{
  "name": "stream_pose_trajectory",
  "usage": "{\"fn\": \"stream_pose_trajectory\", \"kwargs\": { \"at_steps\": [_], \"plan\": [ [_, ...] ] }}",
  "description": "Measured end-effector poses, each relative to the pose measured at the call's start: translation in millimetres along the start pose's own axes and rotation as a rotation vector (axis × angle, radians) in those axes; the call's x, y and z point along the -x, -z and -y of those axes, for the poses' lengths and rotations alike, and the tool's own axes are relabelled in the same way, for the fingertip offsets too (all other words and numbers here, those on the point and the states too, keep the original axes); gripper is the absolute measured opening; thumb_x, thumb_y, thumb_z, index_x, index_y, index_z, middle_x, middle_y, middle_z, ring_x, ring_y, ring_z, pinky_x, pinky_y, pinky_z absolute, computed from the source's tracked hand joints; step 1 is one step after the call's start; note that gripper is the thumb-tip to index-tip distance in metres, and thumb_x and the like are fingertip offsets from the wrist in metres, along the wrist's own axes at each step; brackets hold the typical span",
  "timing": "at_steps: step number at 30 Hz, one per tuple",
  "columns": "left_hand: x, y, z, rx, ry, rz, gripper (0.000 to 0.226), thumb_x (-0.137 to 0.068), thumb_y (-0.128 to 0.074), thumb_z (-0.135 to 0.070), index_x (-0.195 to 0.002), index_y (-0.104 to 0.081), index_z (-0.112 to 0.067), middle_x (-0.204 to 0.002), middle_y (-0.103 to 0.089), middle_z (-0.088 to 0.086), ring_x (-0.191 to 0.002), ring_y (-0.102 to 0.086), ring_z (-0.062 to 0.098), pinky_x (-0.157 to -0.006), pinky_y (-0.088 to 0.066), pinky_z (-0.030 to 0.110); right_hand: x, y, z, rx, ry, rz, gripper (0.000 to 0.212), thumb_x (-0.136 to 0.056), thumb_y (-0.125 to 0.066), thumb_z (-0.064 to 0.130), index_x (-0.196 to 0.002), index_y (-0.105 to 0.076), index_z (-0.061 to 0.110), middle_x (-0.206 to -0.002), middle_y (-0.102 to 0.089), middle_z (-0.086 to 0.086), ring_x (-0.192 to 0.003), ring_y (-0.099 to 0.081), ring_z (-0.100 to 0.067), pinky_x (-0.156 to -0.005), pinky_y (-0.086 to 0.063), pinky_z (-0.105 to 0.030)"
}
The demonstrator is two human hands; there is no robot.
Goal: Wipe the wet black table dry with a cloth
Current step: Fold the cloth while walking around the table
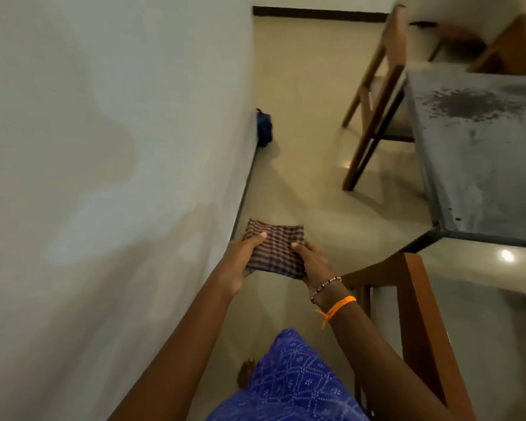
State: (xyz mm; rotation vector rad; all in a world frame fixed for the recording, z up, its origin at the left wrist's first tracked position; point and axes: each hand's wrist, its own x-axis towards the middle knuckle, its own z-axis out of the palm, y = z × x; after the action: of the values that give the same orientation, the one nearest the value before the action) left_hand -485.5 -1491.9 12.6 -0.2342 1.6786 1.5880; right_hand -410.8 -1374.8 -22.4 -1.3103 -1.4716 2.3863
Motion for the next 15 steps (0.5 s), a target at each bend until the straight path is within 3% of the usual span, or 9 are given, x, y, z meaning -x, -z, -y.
{"fn": "stream_pose_trajectory", "kwargs": {
  "at_steps": [4,9,11,13,15],
  "plan": [
    [-66,-44,-38,-0.108,0.019,0.103,0.023,-0.091,-0.056,-0.017,-0.112,-0.059,-0.01,-0.089,-0.066,0.001,-0.076,-0.062,0.011,-0.048,-0.049,0.015,-60,22,33,-0.044,0.009,-0.163,0.014,-0.091,-0.05,0.008,-0.1,-0.061,0.006,-0.096,-0.064,-0.011,-0.083,-0.06,-0.021,-0.078,-0.049,-0.036],
    [-146,-117,-89,-0.235,-0.034,0.147,0.031,-0.086,-0.06,-0.014,-0.116,-0.057,-0.007,-0.096,-0.067,0.008,-0.079,-0.065,0.018,-0.056,-0.049,0.024,-139,54,96,-0.112,-0.031,-0.271,0.019,-0.092,-0.048,0.007,-0.075,-0.056,0.011,-0.079,-0.06,-0.008,-0.071,-0.057,-0.019,-0.061,-0.045,-0.027],
    [-177,-153,-118,-0.275,-0.058,0.17,0.026,-0.085,-0.06,-0.011,-0.111,-0.058,-0.008,-0.093,-0.066,0.007,-0.077,-0.064,0.018,-0.057,-0.049,0.026,-162,67,131,-0.129,-0.068,-0.261,0.02,-0.094,-0.047,0.012,-0.075,-0.055,0.01,-0.076,-0.057,-0.006,-0.068,-0.053,-0.017,-0.057,-0.041,-0.026],
    [-200,-186,-148,-0.317,-0.102,0.204,0.019,-0.085,-0.058,-0.01,-0.104,-0.057,-0.011,-0.089,-0.066,0.006,-0.076,-0.064,0.018,-0.061,-0.052,0.029,-179,78,164,-0.094,-0.037,-0.252,0.02,-0.097,-0.041,0.021,-0.091,-0.055,0.009,-0.084,-0.056,-0.004,-0.075,-0.054,-0.018,-0.063,-0.044,-0.028],
    [-222,-220,-175,-0.369,-0.154,0.232,0.015,-0.085,-0.058,-0.01,-0.1,-0.057,-0.012,-0.084,-0.066,0.005,-0.071,-0.064,0.017,-0.061,-0.052,0.028,-196,90,192,-0.037,0.059,-0.333,0.032,-0.1,-0.035,0.029,-0.121,-0.047,0.008,-0.109,-0.053,-0.008,-0.106,-0.053,-0.025,-0.089,-0.044,-0.037]
  ]
}}
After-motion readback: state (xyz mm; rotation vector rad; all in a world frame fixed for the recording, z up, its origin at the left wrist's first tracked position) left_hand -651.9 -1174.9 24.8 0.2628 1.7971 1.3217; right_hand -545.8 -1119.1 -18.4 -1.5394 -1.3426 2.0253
